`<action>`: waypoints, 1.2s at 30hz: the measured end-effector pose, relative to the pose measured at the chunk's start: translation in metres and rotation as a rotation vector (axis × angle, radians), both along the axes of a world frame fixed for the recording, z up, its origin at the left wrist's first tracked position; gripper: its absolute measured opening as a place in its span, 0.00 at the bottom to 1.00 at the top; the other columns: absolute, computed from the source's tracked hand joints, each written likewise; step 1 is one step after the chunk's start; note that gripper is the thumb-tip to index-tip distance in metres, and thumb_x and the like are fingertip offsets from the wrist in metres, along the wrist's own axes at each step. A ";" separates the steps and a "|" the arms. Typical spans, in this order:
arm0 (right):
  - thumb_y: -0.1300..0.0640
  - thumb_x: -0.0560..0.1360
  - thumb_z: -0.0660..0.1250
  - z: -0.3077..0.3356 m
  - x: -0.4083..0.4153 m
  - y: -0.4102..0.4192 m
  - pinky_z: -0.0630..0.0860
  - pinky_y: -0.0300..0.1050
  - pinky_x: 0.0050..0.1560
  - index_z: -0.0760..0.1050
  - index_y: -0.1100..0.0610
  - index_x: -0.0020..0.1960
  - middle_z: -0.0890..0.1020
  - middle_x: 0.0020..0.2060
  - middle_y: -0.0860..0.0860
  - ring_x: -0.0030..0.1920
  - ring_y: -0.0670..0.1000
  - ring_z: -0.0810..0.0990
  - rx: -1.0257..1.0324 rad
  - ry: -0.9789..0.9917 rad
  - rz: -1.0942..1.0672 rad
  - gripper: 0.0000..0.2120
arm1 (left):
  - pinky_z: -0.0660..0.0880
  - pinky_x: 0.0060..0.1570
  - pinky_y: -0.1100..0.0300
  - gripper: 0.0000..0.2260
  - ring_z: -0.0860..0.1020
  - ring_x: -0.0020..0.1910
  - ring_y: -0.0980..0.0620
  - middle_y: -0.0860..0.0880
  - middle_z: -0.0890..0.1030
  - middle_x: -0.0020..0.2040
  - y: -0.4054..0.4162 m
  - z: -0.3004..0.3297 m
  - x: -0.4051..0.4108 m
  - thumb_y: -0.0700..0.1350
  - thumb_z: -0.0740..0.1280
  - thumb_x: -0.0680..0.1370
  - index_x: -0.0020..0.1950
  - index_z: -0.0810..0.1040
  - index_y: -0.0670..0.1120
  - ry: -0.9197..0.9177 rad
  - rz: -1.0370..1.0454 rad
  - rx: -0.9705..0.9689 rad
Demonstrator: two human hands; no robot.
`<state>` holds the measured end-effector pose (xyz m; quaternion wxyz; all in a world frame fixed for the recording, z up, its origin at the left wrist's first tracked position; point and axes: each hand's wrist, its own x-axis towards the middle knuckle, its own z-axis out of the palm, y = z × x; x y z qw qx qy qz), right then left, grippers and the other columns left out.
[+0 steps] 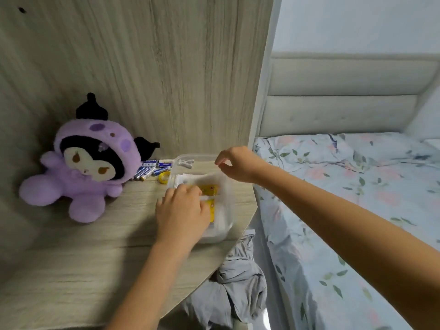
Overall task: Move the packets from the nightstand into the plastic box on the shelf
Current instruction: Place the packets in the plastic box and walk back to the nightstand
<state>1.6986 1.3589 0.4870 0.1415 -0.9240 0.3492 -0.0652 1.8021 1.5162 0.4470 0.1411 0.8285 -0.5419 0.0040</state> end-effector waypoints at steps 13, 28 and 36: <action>0.54 0.77 0.63 -0.002 -0.344 0.117 0.74 0.53 0.61 0.78 0.52 0.61 0.80 0.61 0.52 0.61 0.55 0.76 -0.008 0.077 -0.958 0.14 | 0.73 0.44 0.52 0.14 0.76 0.54 0.42 0.45 0.79 0.56 -0.078 0.020 -0.212 0.50 0.56 0.82 0.60 0.77 0.47 -0.082 -0.833 0.018; 0.44 0.72 0.66 -0.030 -0.653 0.547 0.73 0.50 0.62 0.72 0.44 0.66 0.78 0.63 0.44 0.63 0.49 0.76 0.281 0.199 -1.720 0.22 | 0.73 0.46 0.55 0.20 0.76 0.61 0.48 0.50 0.73 0.69 0.160 -0.023 -0.624 0.58 0.54 0.82 0.73 0.65 0.53 -0.155 -1.626 0.142; 0.46 0.73 0.66 -0.049 -0.734 0.678 0.75 0.44 0.55 0.73 0.45 0.66 0.78 0.62 0.45 0.61 0.48 0.76 0.333 0.089 -1.858 0.21 | 0.74 0.50 0.55 0.17 0.77 0.59 0.50 0.52 0.74 0.67 0.258 -0.050 -0.749 0.55 0.57 0.82 0.71 0.68 0.55 -0.076 -1.781 0.280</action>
